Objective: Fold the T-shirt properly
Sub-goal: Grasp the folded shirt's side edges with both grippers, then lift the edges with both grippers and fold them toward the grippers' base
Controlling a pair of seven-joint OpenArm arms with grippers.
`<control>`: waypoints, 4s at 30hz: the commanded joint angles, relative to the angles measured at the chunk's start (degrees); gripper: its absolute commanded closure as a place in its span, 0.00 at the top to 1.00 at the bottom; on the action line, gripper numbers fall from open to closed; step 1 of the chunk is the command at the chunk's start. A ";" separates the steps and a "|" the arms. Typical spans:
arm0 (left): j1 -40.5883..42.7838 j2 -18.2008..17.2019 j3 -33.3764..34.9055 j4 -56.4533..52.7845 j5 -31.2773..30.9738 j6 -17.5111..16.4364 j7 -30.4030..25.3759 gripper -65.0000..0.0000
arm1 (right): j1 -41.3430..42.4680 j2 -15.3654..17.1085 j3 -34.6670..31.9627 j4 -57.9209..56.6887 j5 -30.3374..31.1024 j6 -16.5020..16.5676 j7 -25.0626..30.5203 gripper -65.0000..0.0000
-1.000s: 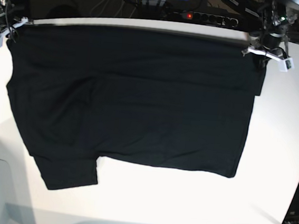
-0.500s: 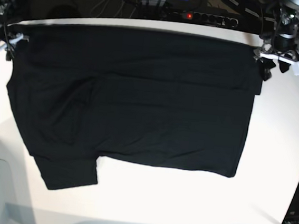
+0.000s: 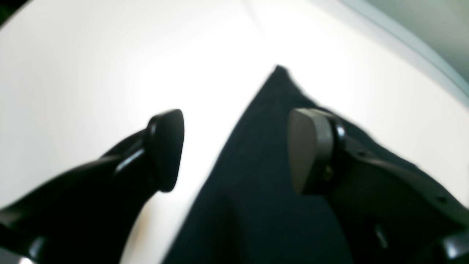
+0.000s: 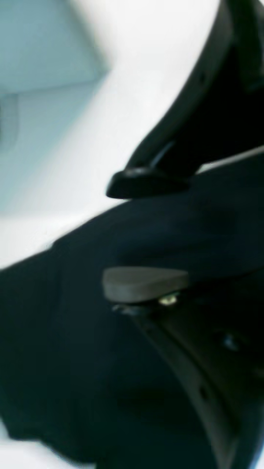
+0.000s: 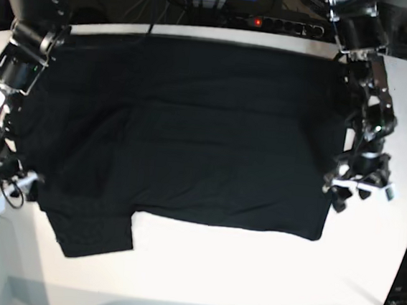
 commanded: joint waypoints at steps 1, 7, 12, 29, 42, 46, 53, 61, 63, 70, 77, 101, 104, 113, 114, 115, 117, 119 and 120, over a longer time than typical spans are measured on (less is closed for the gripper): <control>-2.90 -0.70 0.90 -1.69 0.74 0.62 -1.25 0.66 | 3.24 1.95 -1.48 -2.93 0.39 -1.54 3.59 0.48; -14.86 -0.70 7.40 -17.87 3.72 0.53 -1.43 0.66 | 9.66 3.88 -12.82 -22.19 0.39 -10.15 23.73 0.48; -22.86 -0.70 9.51 -29.03 5.66 0.53 -1.43 0.66 | 10.18 3.97 -18.71 -29.39 0.39 -14.99 32.52 0.48; -28.83 -0.70 20.94 -52.33 8.38 0.62 -16.02 0.65 | 8.78 1.69 -19.33 -35.11 0.39 -15.08 36.03 0.47; -28.40 -0.61 20.68 -54.00 8.03 0.97 -15.58 0.00 | 8.69 1.77 -23.02 -35.20 0.39 -14.99 35.77 0.00; -27.52 -0.61 20.50 -52.60 7.86 1.06 -15.58 0.00 | 8.95 1.95 -22.67 -34.93 0.47 -14.99 36.12 0.00; -21.10 -1.05 20.50 -38.53 7.86 1.15 -15.23 0.00 | 4.64 3.01 -22.31 -22.80 0.74 -14.90 35.77 0.00; -13.36 -0.61 11.53 -19.98 7.94 1.15 -6.97 0.00 | -3.36 2.83 -14.93 -9.70 0.74 -14.90 35.68 0.00; -12.57 -0.52 10.13 -16.46 7.94 1.15 -4.59 0.00 | -3.97 2.83 -13.96 -8.21 0.74 -14.72 35.68 0.00; -5.80 0.18 6.88 -3.36 7.86 1.15 -0.90 0.00 | -11.53 2.48 -6.49 3.13 0.74 -9.19 32.25 0.00; 2.46 2.56 3.36 6.75 7.86 0.80 -0.90 0.00 | -20.06 -0.34 -1.48 15.62 0.74 -5.58 30.32 0.00; 21.80 10.47 -7.01 21.16 7.86 0.62 -1.25 0.00 | -34.04 -5.08 3.97 25.20 0.74 -0.75 30.41 0.00; 21.71 10.56 -8.16 20.02 7.86 0.62 -1.08 0.00 | -33.95 -4.99 3.97 24.94 0.56 -0.75 30.41 0.00; 21.10 10.29 -10.09 16.50 7.86 0.53 -1.08 0.00 | -33.42 -4.73 5.20 23.18 0.56 -0.75 30.32 0.00; 21.19 10.29 -10.27 16.94 7.86 0.53 -0.99 0.00 | -33.42 -4.73 5.11 23.18 0.56 -0.75 30.32 0.00; 21.28 10.29 -10.36 17.21 7.86 0.53 -0.90 0.00 | -33.42 -4.73 5.11 23.35 0.56 -0.75 30.32 0.00; 21.36 10.29 -10.44 17.47 7.86 0.53 -0.90 0.00 | -33.68 -4.73 5.11 23.44 0.47 -0.75 30.32 0.00; 22.15 10.29 -10.44 17.30 7.86 0.53 -0.90 0.00 | -33.95 -4.38 5.20 23.44 0.47 -0.75 30.32 0.00; 22.42 10.21 -10.44 17.12 7.86 0.53 -0.90 0.00 | -34.12 -4.03 5.20 23.44 0.47 -0.75 30.32 0.00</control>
